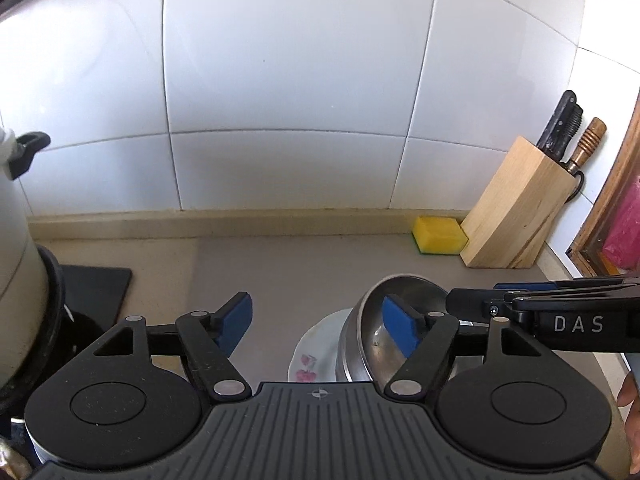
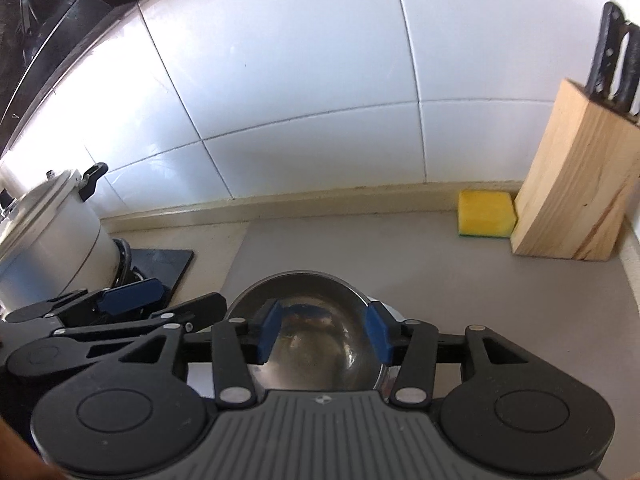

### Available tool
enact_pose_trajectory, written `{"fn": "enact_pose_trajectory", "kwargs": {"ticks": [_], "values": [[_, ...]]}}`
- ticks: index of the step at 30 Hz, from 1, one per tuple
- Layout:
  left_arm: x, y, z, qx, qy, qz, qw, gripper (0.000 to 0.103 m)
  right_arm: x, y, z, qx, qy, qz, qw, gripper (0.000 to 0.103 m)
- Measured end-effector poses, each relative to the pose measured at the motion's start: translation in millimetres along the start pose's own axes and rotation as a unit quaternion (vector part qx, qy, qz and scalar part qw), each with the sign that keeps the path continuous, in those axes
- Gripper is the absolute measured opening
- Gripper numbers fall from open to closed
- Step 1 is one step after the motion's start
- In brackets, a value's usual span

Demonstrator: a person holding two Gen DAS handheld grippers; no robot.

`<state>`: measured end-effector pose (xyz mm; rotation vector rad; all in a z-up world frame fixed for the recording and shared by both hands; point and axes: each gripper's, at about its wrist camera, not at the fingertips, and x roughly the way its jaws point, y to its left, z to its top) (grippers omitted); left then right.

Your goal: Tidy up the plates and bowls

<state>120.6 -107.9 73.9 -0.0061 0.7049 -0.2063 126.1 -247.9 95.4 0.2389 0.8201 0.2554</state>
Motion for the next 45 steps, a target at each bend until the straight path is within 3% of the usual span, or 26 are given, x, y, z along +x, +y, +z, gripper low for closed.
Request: {"fn": "enact_pose_trajectory", "kwargs": {"ticks": [11,20,30,45], "values": [[-39,-14,-30,0.004,-0.041,0.041,0.9983,0.079,-29,-1,-35,-0.012,-0.030,0.008,0.999,0.040],[-63,-43,-77,-0.018,-0.030,0.056,0.9978,0.080,-60,-10,-79,-0.036,-0.030,0.012,0.999,0.041],[-78,-58,-113,-0.039,-0.023,0.066,0.9968,0.085,-75,-35,-114,-0.013,-0.031,0.004,0.999,0.043],[-84,-59,-135,-0.051,-0.011,0.095,0.9941,0.090,-76,-36,-145,-0.004,-0.017,0.007,1.000,0.046]]}}
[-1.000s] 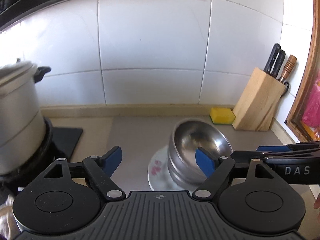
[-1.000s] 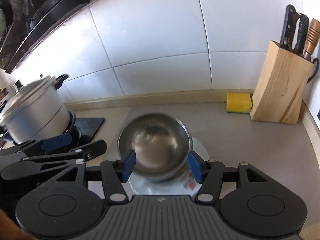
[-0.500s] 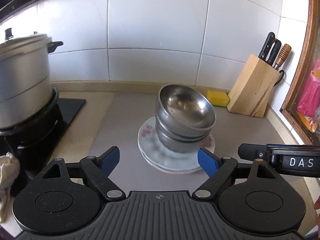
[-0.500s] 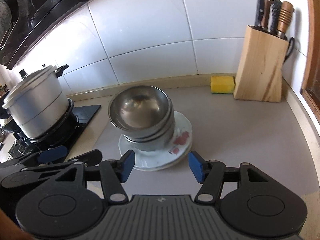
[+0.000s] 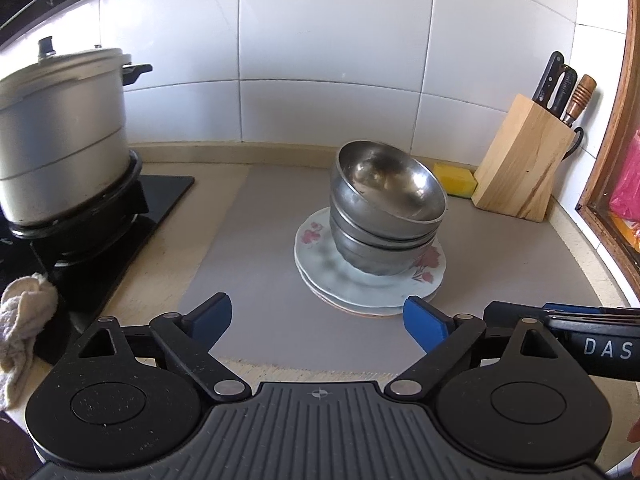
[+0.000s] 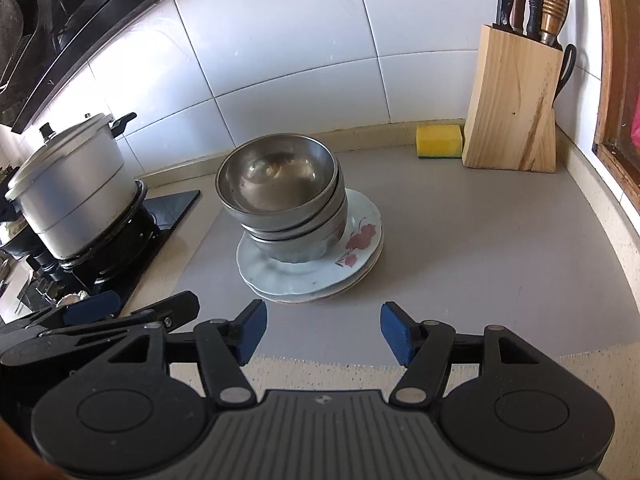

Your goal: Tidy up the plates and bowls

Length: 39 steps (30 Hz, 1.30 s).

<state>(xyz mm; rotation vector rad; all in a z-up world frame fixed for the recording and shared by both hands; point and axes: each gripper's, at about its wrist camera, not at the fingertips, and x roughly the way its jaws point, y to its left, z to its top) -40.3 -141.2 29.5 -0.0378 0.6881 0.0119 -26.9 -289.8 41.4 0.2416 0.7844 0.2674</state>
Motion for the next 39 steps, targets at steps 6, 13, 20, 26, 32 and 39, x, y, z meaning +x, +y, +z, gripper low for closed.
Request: {"fn": "enact_pose_trajectory", "kwargs": {"ticks": [6,13,20,26,32,39], "values": [[-3,2,-3,-0.003,-0.003,0.010,0.9999,0.090,-2,6,-6,-0.011,-0.003,0.002,1.000,0.046],[-8,3,-6,0.004,-0.007,0.008,0.9999,0.090,-3,4,-8,-0.002,-0.004,0.001,1.000,0.046],[-12,4,-8,0.000,-0.008,0.008,0.9999,0.091,-7,6,-9,0.002,-0.012,0.002,1.000,0.046],[-14,6,-10,-0.005,-0.006,0.008,0.9999,0.091,-9,7,-10,0.002,-0.015,-0.001,1.000,0.047],[-16,3,-13,-0.006,-0.006,0.012,0.9999,0.091,-8,3,-11,0.008,-0.009,0.002,1.000,0.047],[-15,2,-15,-0.007,-0.001,0.017,0.9998,0.091,-7,2,-14,0.011,-0.004,0.007,1.000,0.047]]}}
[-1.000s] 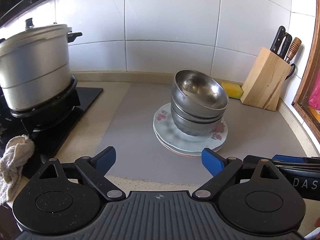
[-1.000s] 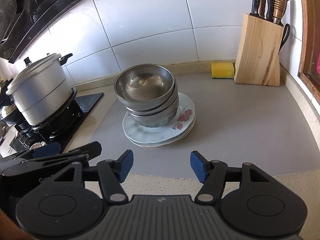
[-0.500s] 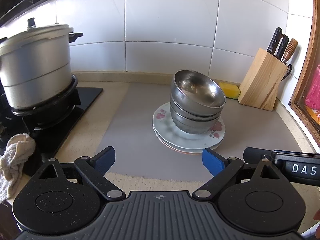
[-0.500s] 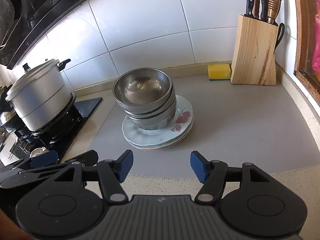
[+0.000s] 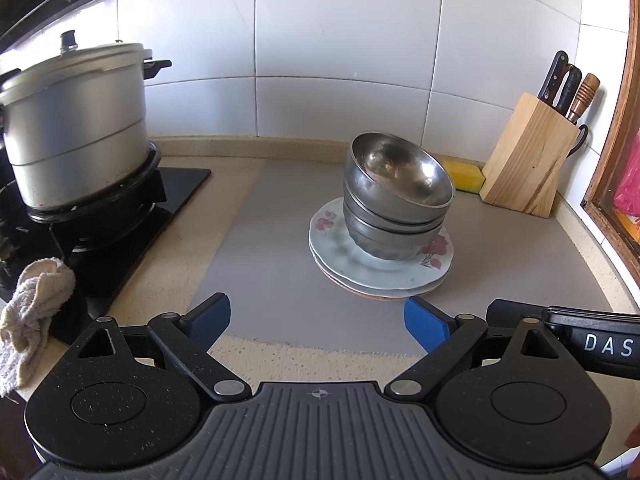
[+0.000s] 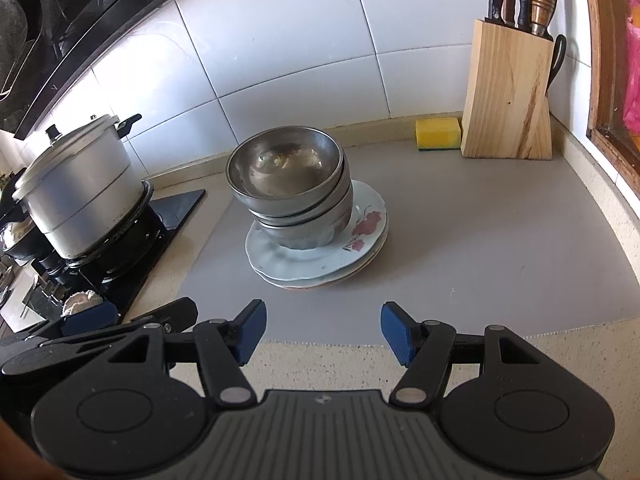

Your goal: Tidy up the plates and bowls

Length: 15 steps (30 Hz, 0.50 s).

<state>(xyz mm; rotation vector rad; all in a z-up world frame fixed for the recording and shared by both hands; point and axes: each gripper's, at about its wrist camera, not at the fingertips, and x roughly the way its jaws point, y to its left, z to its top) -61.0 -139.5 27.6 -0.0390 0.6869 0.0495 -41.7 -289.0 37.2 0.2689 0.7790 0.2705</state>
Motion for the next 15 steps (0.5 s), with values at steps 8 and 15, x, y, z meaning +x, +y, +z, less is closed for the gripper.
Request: {"fn": "enact_pose_trajectory", "kwargs": {"ticks": [8,15], "values": [[1.9,1.7,-0.8,-0.004,0.002,0.017,0.9999,0.097,2.2,-1.1,-0.6,0.004,0.004,0.003,1.000,0.047],[2.7,5.6,0.5,-0.010,0.005,0.014,0.9998,0.097,2.9,1.4,0.6,0.003,0.002,0.005,1.000,0.047]]}}
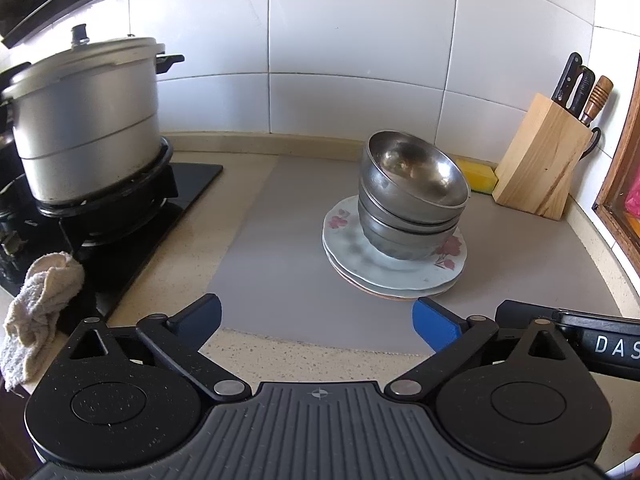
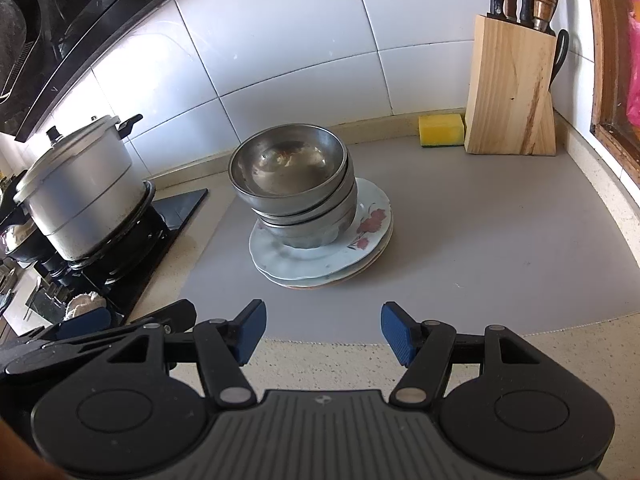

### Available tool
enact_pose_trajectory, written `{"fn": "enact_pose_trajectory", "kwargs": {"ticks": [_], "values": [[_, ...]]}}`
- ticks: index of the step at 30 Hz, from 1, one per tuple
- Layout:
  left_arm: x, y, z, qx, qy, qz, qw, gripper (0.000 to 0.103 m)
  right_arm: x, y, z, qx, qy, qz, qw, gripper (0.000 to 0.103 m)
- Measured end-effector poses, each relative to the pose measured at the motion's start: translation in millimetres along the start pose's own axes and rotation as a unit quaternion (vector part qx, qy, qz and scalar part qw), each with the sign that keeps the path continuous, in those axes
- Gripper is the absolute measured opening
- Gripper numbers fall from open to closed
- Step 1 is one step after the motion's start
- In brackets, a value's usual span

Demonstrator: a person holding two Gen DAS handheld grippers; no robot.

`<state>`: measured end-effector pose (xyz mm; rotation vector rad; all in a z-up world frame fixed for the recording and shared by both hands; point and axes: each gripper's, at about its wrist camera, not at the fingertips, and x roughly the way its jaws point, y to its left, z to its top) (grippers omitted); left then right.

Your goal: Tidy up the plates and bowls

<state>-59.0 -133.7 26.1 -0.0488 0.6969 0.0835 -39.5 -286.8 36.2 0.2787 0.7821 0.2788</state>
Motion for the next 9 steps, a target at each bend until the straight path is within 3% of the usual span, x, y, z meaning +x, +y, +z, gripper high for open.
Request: {"fn": "enact_pose_trajectory", "kwargs": {"ticks": [9], "values": [[5.6,6.0,0.8,0.002,0.001,-0.008,1.0000,0.097,4.1,-0.5,0.3,0.002,0.003,0.002,1.000,0.048]]}}
